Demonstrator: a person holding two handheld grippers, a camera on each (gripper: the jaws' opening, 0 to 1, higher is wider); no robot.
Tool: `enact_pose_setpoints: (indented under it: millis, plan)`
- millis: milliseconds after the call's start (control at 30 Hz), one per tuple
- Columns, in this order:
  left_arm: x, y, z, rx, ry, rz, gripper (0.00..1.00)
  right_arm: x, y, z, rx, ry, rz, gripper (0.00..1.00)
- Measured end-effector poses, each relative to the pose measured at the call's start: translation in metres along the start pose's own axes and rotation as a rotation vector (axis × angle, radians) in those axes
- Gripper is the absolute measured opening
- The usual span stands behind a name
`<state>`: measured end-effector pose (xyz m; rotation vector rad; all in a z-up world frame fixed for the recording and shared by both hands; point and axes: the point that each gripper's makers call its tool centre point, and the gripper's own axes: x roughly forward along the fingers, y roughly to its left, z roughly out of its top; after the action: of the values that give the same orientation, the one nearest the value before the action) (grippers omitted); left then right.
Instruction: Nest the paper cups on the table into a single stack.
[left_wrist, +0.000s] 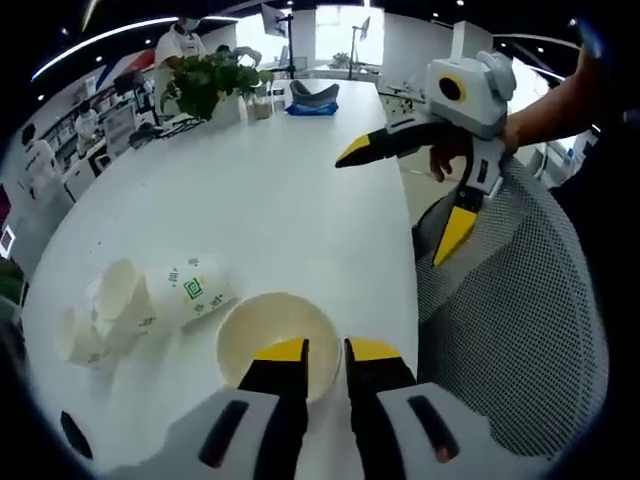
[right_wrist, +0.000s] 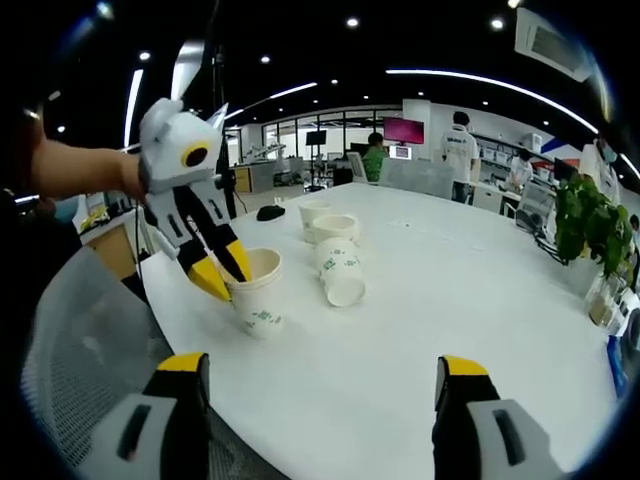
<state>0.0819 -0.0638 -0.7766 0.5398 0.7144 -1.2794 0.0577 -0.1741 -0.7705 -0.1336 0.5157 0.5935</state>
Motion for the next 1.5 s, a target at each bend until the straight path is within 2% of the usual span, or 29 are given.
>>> enact_pose_setpoints:
  millis: [100,300,467,700,833,1300,1500]
  plan:
    - [-0.009,0.003,0.006,-0.013,-0.029,0.019,0.14,0.000,0.000,0.000,0.002,-0.003,0.000,0.95]
    - [-0.029,0.012,0.019,-0.059,-0.126,0.068,0.18,-0.001,0.000,0.002,0.014,-0.007,-0.004,0.95]
    - [-0.046,0.026,0.023,-0.093,-0.194,0.123,0.22,-0.001,0.001,0.001,0.018,-0.006,0.003,0.95]
    - [-0.061,0.040,0.028,-0.110,-0.237,0.174,0.28,0.000,0.002,0.000,0.019,-0.002,0.011,0.95]
    - [-0.063,0.051,0.026,-0.106,-0.239,0.195,0.30,0.000,0.002,0.000,0.020,-0.002,0.015,0.95]
    - [-0.056,0.068,0.032,-0.085,-0.215,0.207,0.30,-0.001,0.000,0.001,0.027,-0.010,0.006,0.95]
    - [-0.052,0.080,0.035,-0.078,-0.211,0.214,0.31,-0.001,0.001,0.004,0.034,-0.034,0.017,0.97]
